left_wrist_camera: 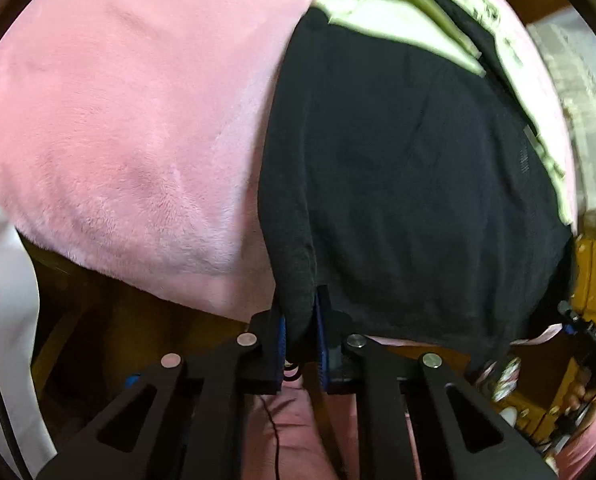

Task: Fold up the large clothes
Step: 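Lift the hem with both grippers and fold it toward the hood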

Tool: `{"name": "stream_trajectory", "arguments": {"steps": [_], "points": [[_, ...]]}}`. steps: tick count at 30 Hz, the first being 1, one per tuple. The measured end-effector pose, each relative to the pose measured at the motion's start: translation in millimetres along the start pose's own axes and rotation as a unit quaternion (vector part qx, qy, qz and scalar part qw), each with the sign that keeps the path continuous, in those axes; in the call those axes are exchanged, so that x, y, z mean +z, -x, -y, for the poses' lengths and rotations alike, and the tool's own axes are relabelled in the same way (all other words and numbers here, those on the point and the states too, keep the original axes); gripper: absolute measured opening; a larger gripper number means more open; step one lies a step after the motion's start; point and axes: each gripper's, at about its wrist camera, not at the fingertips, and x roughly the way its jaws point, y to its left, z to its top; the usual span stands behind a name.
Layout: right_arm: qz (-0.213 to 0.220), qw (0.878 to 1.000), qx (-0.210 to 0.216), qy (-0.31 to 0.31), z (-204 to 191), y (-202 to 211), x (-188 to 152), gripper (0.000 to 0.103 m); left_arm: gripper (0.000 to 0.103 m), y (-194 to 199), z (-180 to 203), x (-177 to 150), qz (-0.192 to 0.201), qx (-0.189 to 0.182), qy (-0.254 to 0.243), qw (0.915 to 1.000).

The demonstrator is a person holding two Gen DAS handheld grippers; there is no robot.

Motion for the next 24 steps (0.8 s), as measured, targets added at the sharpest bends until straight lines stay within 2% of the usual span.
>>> {"name": "stream_trajectory", "arguments": {"steps": [5,8,13,16,19,24], "points": [[0.013,0.996,0.075,-0.035,-33,14,14,0.017,0.008,48,23,-1,0.047,-0.064,0.021,0.9966],[0.034,0.99,0.125,-0.052,-48,28,25,0.017,0.008,76,35,13,0.084,-0.104,0.039,0.9903],[0.069,0.978,0.187,-0.057,-77,44,54,0.016,0.008,109,66,47,0.138,-0.162,0.049,0.9759],[0.085,0.967,0.232,-0.067,-89,49,82,0.016,0.008,134,88,67,0.165,-0.185,0.052,0.9674],[0.098,0.959,0.258,-0.065,-93,58,110,0.016,0.008,153,105,100,0.187,-0.203,0.06,0.9593],[0.142,0.939,0.304,-0.074,-91,76,173,0.016,0.008,180,131,150,0.241,-0.195,0.079,0.9475]]}}
